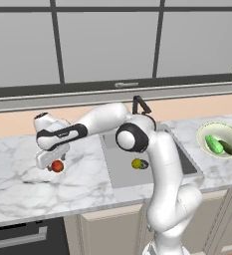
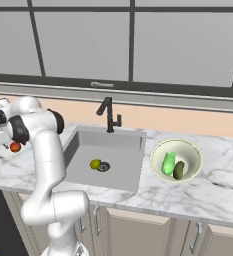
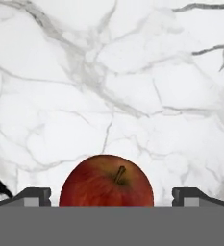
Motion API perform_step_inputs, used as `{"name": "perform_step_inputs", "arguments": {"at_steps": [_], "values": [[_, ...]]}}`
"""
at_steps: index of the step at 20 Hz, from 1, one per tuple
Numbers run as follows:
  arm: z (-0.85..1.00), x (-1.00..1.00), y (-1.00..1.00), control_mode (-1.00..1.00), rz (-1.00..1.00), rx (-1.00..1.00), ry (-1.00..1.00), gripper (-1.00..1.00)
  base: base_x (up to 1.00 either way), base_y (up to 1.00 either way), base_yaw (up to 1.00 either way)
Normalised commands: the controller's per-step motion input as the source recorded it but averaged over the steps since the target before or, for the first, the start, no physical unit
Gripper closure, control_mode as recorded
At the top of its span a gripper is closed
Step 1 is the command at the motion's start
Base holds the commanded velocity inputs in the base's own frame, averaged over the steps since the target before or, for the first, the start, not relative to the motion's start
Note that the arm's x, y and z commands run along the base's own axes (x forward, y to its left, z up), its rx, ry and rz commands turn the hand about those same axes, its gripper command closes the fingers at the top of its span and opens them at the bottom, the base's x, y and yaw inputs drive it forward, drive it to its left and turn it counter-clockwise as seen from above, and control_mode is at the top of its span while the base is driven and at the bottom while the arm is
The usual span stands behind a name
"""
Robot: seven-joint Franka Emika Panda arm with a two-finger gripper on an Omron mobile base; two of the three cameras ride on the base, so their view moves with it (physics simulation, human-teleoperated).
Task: There is a mixed pile of frozen fruits and vegetables on the counter. Locate all the frozen vegetables and place the items in a bowl on the counter. Take all the frozen fruits and defrost them in a running sink.
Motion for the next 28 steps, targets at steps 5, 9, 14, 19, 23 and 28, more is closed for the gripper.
{"name": "perform_step_inputs", "arguments": {"at_steps": [5, 9, 14, 19, 23, 28], "values": [[-0.24, -0.09, -0.02, -1.0, 0.0, 0.03, -0.03, 1.0, 0.0, 0.0, 0.0], [-0.1, -0.14, -0.14, -1.0, 0.0, 0.02, -0.02, 1.0, 0.0, 0.0, 0.0], [0.38, -0.33, -0.46, -1.0, 0.0, -0.02, 0.0, 1.0, 0.0, 0.0, 0.0], [0.65, -0.34, -0.59, -1.0, -0.02, 0.0, 0.0, 1.0, 0.0, 0.0, 0.0], [0.02, -0.3, -0.75, -1.0, -0.05, 0.1, -0.04, 1.0, 0.0, 0.0, 0.0], [0.32, -0.14, -0.69, -1.0, -0.17, 0.03, 0.08, 1.0, 0.0, 0.0, 0.0]]}}
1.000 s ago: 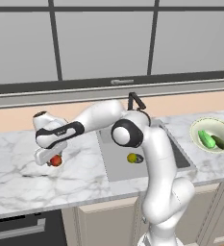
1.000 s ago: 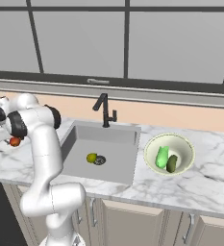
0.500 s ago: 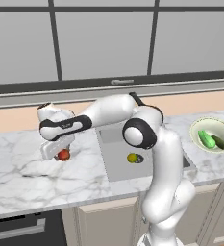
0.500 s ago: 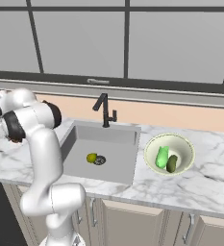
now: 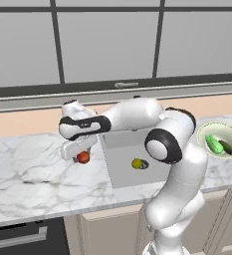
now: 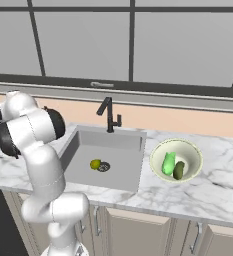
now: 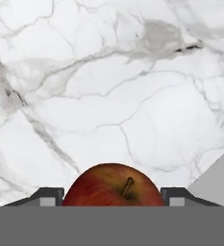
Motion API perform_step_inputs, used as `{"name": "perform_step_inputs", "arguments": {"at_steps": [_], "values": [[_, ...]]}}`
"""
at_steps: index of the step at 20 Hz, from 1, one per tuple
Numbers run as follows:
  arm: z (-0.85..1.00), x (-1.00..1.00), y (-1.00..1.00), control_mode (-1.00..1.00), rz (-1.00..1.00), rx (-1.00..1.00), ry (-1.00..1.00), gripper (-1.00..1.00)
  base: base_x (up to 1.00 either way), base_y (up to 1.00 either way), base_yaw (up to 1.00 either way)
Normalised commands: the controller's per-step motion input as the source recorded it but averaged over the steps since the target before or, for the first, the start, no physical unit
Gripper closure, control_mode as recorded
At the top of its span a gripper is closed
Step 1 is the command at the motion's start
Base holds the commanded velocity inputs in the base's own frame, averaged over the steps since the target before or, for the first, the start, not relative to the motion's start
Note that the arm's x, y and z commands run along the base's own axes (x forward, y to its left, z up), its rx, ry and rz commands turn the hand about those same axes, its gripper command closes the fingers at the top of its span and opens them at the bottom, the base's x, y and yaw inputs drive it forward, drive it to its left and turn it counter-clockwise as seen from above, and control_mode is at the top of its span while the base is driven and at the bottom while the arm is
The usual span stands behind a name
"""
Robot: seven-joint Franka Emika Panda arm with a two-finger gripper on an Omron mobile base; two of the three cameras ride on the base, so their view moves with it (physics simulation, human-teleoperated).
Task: There is a mixed pile of frozen fruits and vegetables on the counter. Locate all the frozen vegetables and place the items in a bowl on the counter. Take all the frozen fruits and defrost them in a running sink.
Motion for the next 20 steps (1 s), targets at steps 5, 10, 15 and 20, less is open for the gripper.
{"name": "perform_step_inputs", "arguments": {"at_steps": [5, 10, 15, 20], "values": [[0.37, -0.05, -0.76, -1.0, -0.21, 0.0, 0.08, 1.0, 0.0, 0.0, 0.0], [0.0, 0.0, -0.86, -1.0, -0.2, -0.01, 0.04, 1.0, 0.0, 0.0, 0.0], [0.0, 0.0, -0.84, -1.0, -0.2, -0.04, 0.02, 1.0, 0.0, 0.0, 0.0], [-0.1, 0.0, -0.81, -1.0, -0.21, -0.06, 0.01, 1.0, 0.0, 0.0, 0.0]]}}
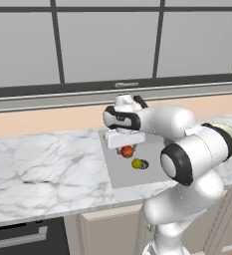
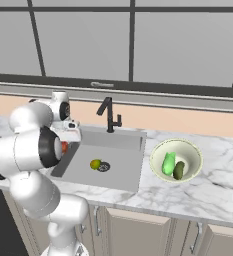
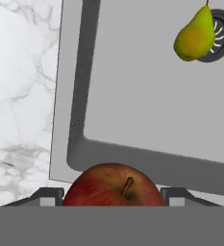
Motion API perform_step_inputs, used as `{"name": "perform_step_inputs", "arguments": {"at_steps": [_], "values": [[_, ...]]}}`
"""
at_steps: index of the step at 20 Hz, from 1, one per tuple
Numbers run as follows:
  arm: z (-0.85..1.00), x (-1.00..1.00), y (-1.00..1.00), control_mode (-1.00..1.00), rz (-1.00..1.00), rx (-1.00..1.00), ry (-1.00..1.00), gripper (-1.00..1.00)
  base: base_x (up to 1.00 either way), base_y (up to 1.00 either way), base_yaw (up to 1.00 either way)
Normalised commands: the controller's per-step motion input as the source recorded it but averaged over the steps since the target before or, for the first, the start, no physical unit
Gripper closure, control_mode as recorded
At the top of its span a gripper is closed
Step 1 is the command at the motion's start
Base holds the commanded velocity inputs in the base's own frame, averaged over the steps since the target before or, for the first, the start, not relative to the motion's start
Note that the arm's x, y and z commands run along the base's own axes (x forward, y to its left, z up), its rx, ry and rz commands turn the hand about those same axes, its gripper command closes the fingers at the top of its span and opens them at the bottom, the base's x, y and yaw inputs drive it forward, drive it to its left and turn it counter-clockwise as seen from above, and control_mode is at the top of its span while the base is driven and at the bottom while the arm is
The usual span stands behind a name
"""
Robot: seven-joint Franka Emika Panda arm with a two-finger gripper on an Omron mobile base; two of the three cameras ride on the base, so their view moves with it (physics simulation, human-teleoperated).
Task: There is a mixed pile of frozen fruits and vegetables on the counter. Locate all the frozen vegetables and place the items in a bowl on the counter. Take all the frozen fruits and defrost them in a running sink.
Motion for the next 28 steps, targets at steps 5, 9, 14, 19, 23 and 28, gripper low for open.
{"name": "perform_step_inputs", "arguments": {"at_steps": [5, 9, 14, 19, 23, 28], "values": [[-0.29, 0.0, -0.69, -1.0, -0.18, -0.04, 0.01, 1.0, 0.0, 0.0, 0.0], [-0.18, -0.07, -0.67, -1.0, -0.1, 0.0, -0.01, 1.0, 0.0, 0.0, 0.0], [-0.3, -0.02, -0.57, -1.0, -0.09, 0.0, 0.0, 1.0, 0.0, 0.0, 0.0], [-0.37, 0.04, -0.42, -1.0, -0.09, -0.02, 0.0, 1.0, 0.0, 0.0, 0.0], [-0.24, 0.15, -0.63, -1.0, -0.05, 0.0, 0.0, 1.0, 0.0, 0.0, 0.0], [-0.3, 0.45, -0.35, -1.0, -0.01, 0.0, -0.02, 1.0, 0.0, 0.0, 0.0]]}}
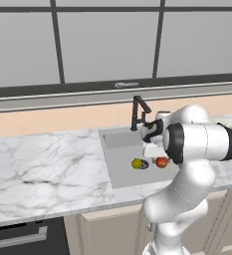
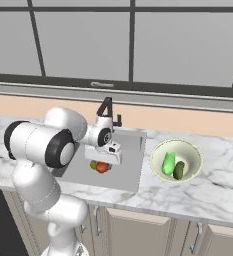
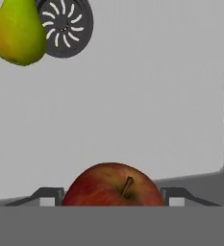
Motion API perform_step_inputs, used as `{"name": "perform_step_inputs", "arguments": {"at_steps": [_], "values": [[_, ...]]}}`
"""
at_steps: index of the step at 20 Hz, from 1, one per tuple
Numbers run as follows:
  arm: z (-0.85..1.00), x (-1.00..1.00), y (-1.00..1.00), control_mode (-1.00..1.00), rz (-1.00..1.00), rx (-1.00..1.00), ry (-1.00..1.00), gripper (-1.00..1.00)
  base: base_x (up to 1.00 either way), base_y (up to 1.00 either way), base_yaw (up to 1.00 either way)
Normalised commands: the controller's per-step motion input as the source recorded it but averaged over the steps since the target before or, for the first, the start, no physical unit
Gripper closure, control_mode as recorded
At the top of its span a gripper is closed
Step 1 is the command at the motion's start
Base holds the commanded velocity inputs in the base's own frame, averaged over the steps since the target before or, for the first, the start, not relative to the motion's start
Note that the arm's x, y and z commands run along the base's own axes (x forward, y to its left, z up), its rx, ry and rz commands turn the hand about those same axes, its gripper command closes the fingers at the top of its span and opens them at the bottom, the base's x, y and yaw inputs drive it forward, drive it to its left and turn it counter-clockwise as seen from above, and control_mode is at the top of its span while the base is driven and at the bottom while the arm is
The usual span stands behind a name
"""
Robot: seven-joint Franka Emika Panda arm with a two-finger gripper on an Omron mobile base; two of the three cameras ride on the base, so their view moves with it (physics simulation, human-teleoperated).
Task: There is a mixed pile of frozen fruits and vegetables on the counter. Locate all the frozen vegetables and place the items in a bowl on the counter. Take all the frozen fruits and defrost them in a running sink.
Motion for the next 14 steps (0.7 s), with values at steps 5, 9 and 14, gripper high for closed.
{"name": "perform_step_inputs", "arguments": {"at_steps": [5, 9, 14], "values": [[-0.38, 0.49, -0.28, -1.0, -0.01, -0.01, -0.04, 1.0, 0.0, 0.0, 0.0], [-0.35, 0.43, -0.18, -1.0, -0.01, -0.01, -0.05, 1.0, 0.0, 0.0, 0.0], [-0.4, 0.41, -0.01, -1.0, -0.04, -0.02, -0.12, 1.0, 0.0, 0.0, 0.0]]}}
